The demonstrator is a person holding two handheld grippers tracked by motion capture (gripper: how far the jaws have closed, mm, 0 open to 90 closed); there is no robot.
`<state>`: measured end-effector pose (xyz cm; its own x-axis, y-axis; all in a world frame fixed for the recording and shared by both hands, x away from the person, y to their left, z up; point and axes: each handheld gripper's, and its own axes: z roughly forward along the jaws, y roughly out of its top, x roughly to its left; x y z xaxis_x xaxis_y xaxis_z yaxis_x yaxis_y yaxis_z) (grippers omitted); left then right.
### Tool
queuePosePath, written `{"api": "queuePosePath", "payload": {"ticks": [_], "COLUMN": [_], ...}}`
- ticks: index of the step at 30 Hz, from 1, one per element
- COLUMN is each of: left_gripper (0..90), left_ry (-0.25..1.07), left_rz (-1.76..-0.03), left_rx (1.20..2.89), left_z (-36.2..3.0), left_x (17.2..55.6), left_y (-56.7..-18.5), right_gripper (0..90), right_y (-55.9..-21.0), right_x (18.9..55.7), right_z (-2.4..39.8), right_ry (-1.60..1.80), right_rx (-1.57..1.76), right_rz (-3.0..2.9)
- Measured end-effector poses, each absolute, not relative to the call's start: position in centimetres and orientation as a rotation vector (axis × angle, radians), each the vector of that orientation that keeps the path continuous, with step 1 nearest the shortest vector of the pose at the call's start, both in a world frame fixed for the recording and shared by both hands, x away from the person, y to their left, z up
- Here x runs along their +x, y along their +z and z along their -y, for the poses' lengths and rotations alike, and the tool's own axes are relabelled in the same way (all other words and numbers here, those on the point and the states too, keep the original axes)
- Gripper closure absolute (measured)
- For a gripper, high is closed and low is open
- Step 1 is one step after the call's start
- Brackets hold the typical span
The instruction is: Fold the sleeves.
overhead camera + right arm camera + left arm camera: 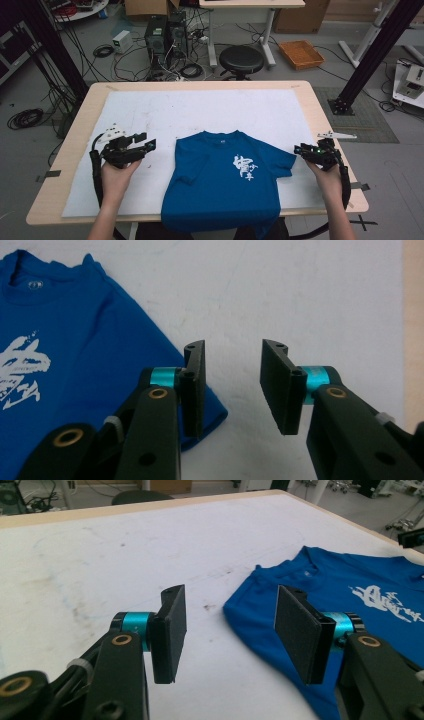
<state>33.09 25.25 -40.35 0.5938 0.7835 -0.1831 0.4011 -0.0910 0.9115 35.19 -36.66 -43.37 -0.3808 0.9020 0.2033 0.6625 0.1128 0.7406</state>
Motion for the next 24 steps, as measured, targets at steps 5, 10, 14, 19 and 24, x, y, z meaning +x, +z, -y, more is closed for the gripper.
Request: {"api": "queuePosePath", "payload": {"ticks": [5, 10, 14, 19, 24], "left_gripper": [46.7, 46.8, 46.9, 47.0, 47.0], "left_ry": [0.414, 0.404, 0.398, 0.387, 0.373], "left_rz": [-0.996, -0.992, -0.988, -0.977, -0.968], "left_rx": [1.704, 1.709, 1.716, 1.718, 1.718], "left_z": [-26.1, -26.0, -25.8, -25.7, -25.6], "left_x": [33.1, 33.1, 33.2, 33.3, 33.3], "left_y": [-40.7, -40.7, -40.7, -40.7, -40.5], "right_gripper": [67.3, 72.3, 89.1, 89.3, 89.3], "right_y": [-44.0, -44.5, -44.5, -43.4, -41.8], "right_x": [35.1, 35.2, 35.1, 34.7, 34.2], "right_z": [36.7, 36.4, 36.3, 36.2, 35.6], "right_ry": [1.120, 1.102, 1.081, 1.130, 1.176], "right_rx": [1.580, 1.577, 1.537, 1.531, 1.496], "right_rz": [-2.120, -2.157, -2.184, -2.142, -2.130]}}
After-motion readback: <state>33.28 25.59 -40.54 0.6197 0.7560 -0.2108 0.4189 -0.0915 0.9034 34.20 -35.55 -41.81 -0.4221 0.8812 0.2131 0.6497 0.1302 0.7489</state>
